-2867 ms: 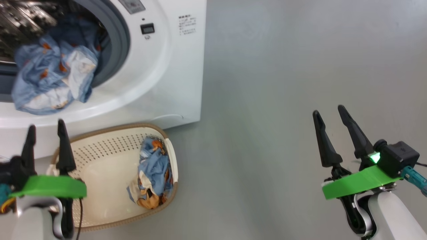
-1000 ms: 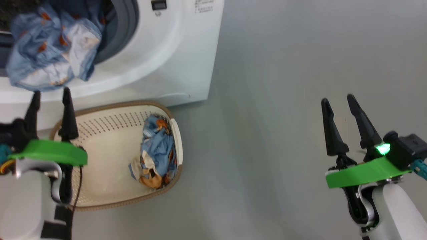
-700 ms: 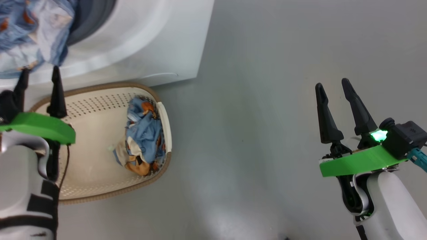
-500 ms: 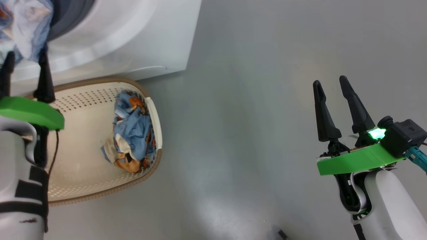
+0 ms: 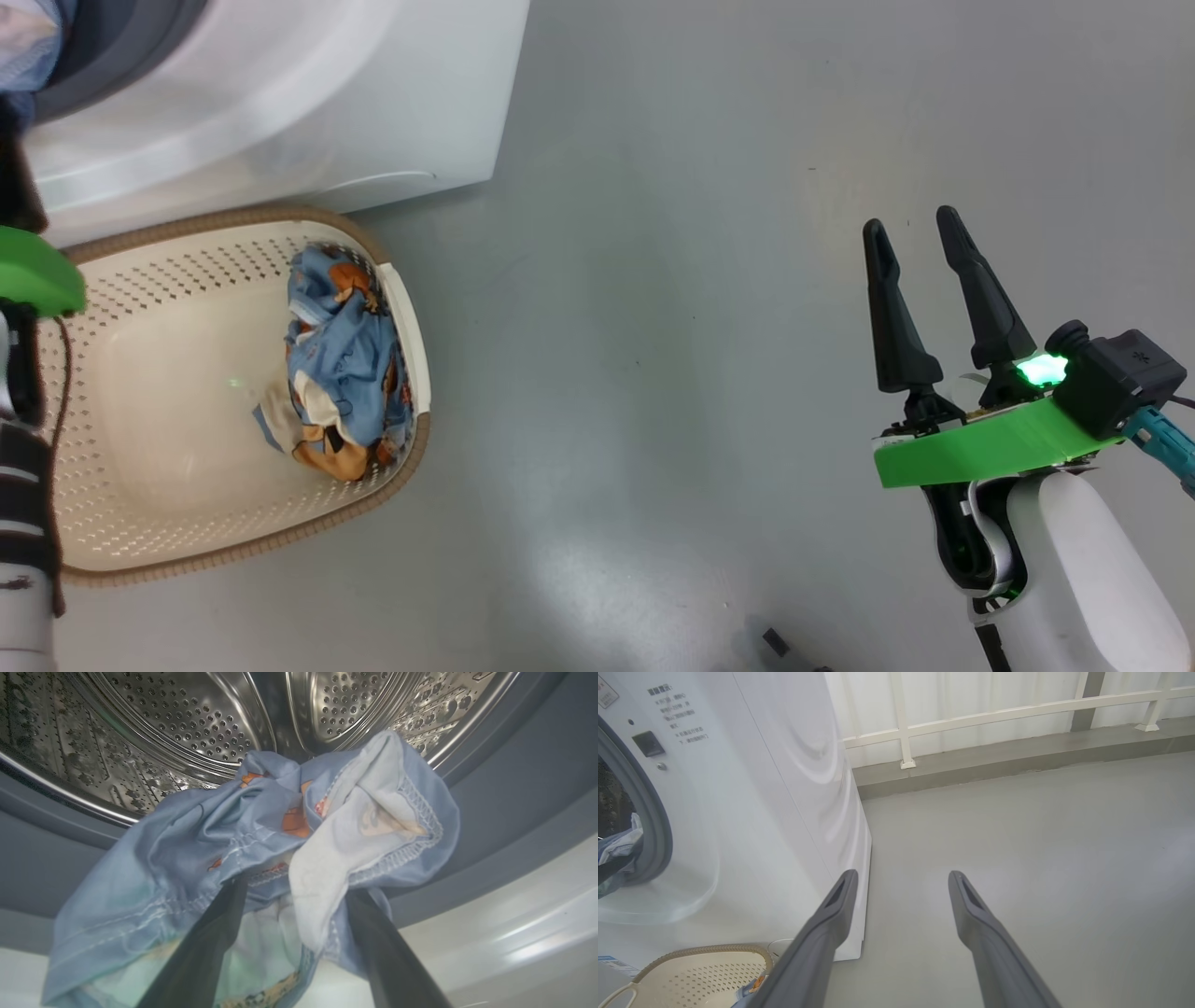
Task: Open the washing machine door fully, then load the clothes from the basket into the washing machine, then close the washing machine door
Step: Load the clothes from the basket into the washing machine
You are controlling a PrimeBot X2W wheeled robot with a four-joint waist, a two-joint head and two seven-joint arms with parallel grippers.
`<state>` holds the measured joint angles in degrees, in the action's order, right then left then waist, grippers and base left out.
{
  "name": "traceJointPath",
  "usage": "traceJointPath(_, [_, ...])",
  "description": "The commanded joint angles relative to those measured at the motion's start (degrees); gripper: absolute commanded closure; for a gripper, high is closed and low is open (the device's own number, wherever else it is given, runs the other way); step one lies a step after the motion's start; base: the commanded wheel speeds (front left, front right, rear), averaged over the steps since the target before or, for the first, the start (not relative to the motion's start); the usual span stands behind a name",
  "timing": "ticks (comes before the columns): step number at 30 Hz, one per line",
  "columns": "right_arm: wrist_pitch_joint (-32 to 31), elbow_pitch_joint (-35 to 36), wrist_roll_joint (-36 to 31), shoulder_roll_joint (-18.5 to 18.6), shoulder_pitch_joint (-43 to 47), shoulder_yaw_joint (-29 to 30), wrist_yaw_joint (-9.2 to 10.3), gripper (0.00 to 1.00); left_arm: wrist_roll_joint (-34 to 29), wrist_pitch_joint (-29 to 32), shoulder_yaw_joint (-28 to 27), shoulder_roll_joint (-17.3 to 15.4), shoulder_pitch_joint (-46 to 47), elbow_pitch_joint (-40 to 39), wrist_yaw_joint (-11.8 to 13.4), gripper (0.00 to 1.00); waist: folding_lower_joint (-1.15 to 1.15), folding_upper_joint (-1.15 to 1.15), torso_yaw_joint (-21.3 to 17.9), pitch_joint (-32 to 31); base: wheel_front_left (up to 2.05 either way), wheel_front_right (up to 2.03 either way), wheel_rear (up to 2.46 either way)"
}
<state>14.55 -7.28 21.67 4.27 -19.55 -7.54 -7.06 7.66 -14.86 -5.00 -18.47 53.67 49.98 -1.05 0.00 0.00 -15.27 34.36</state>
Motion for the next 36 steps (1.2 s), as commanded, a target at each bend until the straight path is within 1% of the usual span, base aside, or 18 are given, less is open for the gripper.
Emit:
traceJointPath(1, [0.45,1.44,-0.07,0.18,-0.38,-1.36,-0.43,0.0,-0.45,-0.14,-1.32,-2.86,-0.13,-1.08,0.45,0.0,0.0,0.0,0.0,-0.04,0.0,0.0,0.0])
traceJointPath(6, [0.45,1.37,0.16,-0.03,-0.27,-1.93,-0.43,0.0,-1.4,-0.14,-1.72,-4.58,-0.13,-0.7,0.52,0.0,0.0,0.0,-0.21,-0.2,0.0,0.0,0.0])
traceJointPath(12, [0.45,1.38,0.29,-0.1,-0.27,-2.56,-0.43,0.0,-1.76,-0.14,-2.41,-5.88,1.81,1.28,1.34,0.0,0.0,0.0,-0.55,-0.18,0.0,0.0,0.0])
traceJointPath(15, [0.45,1.3,0.45,-0.14,-0.26,-2.92,-0.43,0.0,-1.81,-0.14,-2.3,-6.38,3.09,3.4,0.92,0.0,0.0,0.0,-0.93,-0.33,0.0,0.0,0.0])
traceJointPath(19, [0.45,1.26,0.64,-0.21,0.05,-3.31,-0.43,0.0,-1.07,-0.14,-2.43,-6.61,5.19,6.57,-0.37,0.0,0.0,0.0,-1.38,-0.52,0.0,0.0,0.0])
traceJointPath(20, [0.45,1.22,0.7,-0.23,0.13,-3.4,-0.43,0.0,-0.86,-0.14,-2.48,-6.75,5.72,7.51,-0.74,0.04,0.0,0.0,-1.5,-0.54,0.0,0.0,0.0])
traceJointPath(21, [0.45,1.18,0.76,-0.26,0.19,-3.5,-0.43,0.0,-0.79,-0.14,-2.45,-6.94,6.23,8.29,-0.98,0.45,0.0,0.0,-1.63,-0.58,0.0,0.0,0.0])
traceJointPath(23, [0.45,1.14,0.82,-0.33,0.32,-3.78,-0.43,0.0,-0.96,-0.14,-2.12,-7.39,7.02,9.84,-1.33,1.0,0.0,0.0,-1.94,-0.68,0.0,0.0,0.0])
traceJointPath(30, [0.45,1.11,1.13,-0.49,0.56,-4.47,-0.43,0.0,-0.86,-0.14,-1.62,-8.78,10.21,14.09,-1.88,1.0,0.0,0.0,-3.09,-0.71,0.0,0.0,0.0])
traceJointPath(36, [0.45,1.23,1.27,-0.58,0.87,-4.88,-0.43,0.0,0.73,-0.14,-2.76,-9.82,13.65,14.39,-2.35,1.0,0.0,0.0,-4.12,-0.44,0.0,0.0,0.0])
